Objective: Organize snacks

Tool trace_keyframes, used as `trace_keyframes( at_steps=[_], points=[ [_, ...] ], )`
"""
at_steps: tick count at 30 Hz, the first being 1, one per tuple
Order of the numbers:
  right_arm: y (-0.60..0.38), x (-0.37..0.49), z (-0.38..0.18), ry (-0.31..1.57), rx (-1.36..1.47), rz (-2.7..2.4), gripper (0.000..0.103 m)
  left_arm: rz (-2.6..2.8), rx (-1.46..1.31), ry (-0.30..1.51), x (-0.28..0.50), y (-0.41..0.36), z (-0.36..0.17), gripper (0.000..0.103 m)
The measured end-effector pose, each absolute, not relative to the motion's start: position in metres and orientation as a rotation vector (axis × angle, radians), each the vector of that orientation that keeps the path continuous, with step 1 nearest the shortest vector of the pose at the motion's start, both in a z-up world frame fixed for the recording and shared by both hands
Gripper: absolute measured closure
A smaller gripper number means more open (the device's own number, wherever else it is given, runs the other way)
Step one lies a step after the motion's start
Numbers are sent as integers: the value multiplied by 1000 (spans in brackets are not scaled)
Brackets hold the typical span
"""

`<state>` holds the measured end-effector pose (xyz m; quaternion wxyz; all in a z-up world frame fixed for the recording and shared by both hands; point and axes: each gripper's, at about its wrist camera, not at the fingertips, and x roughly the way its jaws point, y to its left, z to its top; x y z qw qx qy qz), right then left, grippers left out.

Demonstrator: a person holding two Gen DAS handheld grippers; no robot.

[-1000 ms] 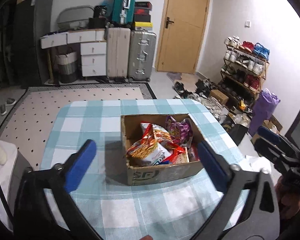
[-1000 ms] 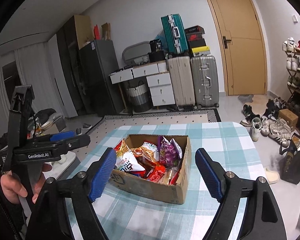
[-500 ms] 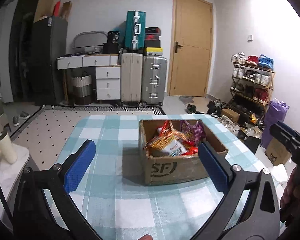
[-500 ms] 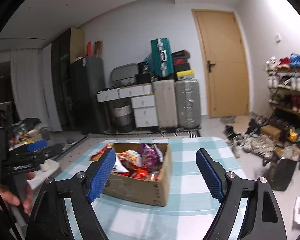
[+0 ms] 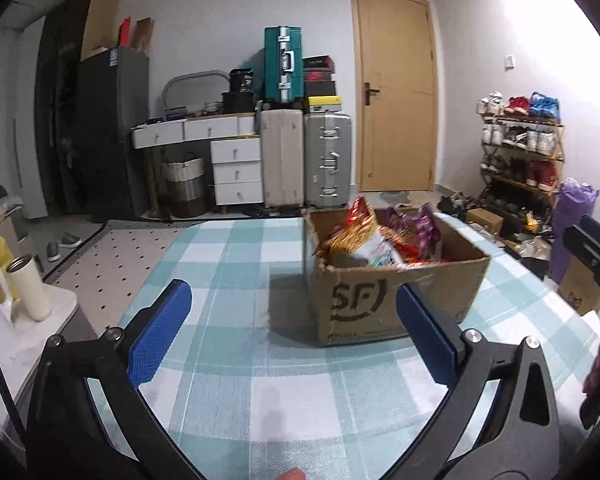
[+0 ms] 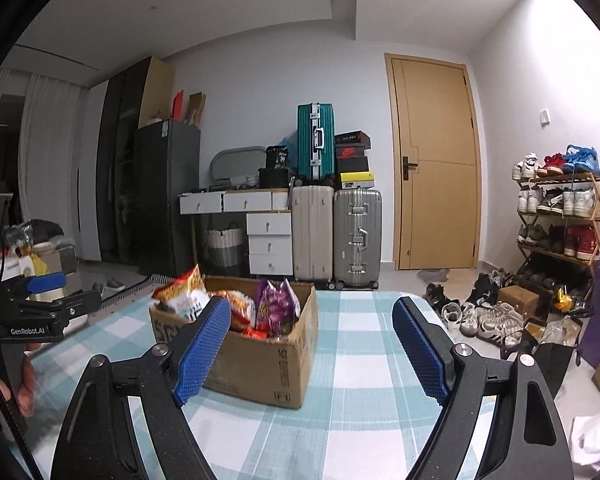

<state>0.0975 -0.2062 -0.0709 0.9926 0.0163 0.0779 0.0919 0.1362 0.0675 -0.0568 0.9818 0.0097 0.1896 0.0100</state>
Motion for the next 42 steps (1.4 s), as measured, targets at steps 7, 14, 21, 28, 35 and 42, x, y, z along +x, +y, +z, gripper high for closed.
trace_keyframes(
  at_steps=[7, 14, 21, 28, 35, 42],
  points=[
    [-210, 101, -89, 182, 58, 199, 18, 63, 37, 380, 139, 67, -79, 1],
    [-209, 108, -100, 230, 61, 203, 18, 80, 28, 350, 144, 72, -103, 1],
    [-201, 123, -106, 297, 27, 189, 15, 85, 0, 333, 143, 77, -108, 1],
    [-198, 124, -109, 294, 13, 189, 11, 94, -4, 329, 140, 80, -102, 1],
    [-198, 125, -109, 292, 13, 188, 3, 91, 2, 326, 140, 78, -100, 1],
    [-198, 125, -109, 292, 14, 187, 3, 93, 6, 325, 139, 80, -99, 1]
  ],
)
